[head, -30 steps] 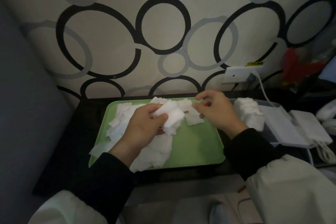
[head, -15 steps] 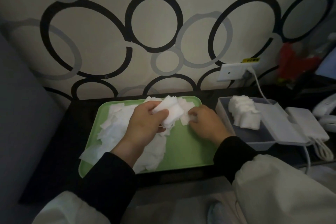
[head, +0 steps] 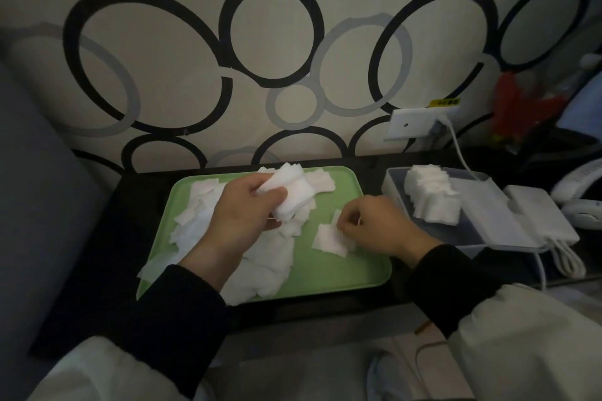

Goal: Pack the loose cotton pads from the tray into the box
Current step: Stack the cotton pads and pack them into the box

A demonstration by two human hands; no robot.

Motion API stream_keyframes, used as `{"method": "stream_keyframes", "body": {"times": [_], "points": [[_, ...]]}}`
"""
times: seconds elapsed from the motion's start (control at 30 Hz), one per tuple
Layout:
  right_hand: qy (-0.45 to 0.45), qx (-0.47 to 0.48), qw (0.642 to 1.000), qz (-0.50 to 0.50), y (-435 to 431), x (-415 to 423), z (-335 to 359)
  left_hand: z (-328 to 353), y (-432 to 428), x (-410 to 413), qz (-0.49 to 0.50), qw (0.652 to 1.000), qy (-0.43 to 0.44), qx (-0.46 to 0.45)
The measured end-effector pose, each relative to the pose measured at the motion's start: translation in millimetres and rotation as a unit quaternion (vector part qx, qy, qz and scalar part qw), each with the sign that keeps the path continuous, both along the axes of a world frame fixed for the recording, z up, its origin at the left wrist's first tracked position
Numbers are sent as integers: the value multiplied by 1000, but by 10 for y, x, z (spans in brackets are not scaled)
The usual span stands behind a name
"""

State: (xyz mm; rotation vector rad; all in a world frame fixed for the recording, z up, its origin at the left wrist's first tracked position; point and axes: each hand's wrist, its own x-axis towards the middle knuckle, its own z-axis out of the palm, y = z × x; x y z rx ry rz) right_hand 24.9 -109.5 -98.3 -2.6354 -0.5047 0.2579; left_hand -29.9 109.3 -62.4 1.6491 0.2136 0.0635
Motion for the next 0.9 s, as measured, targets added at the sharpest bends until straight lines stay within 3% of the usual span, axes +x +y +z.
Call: {"method": "stream_keyframes", "body": {"times": [0.07, 0.27, 0.43, 0.6, 0.7, 0.77, 0.9], "points": [[-30, 2, 999, -27, -57, 33, 10, 0, 1, 0, 3, 1000, 5, 1], [16, -111, 993, -29, 6, 65, -87, -21, -51, -7, -7, 1000, 19, 4], [51, -87, 994, -45, 33, 73, -28, -42, -54, -8, -11, 1000, 26, 12], [3, -54, 997, -57, -20, 109, -3, -57, -13, -20, -16, 999, 33, 13], [13, 26, 998, -60, -69, 92, 93, -65, 16, -32, -10, 999, 44, 6], [30, 146, 985, -86, -72, 40, 207, -73, 43, -38, -4, 998, 59, -8], [96, 397, 907, -106, 23, -122, 477, -89, 81, -70, -11, 997, 74, -21]]}}
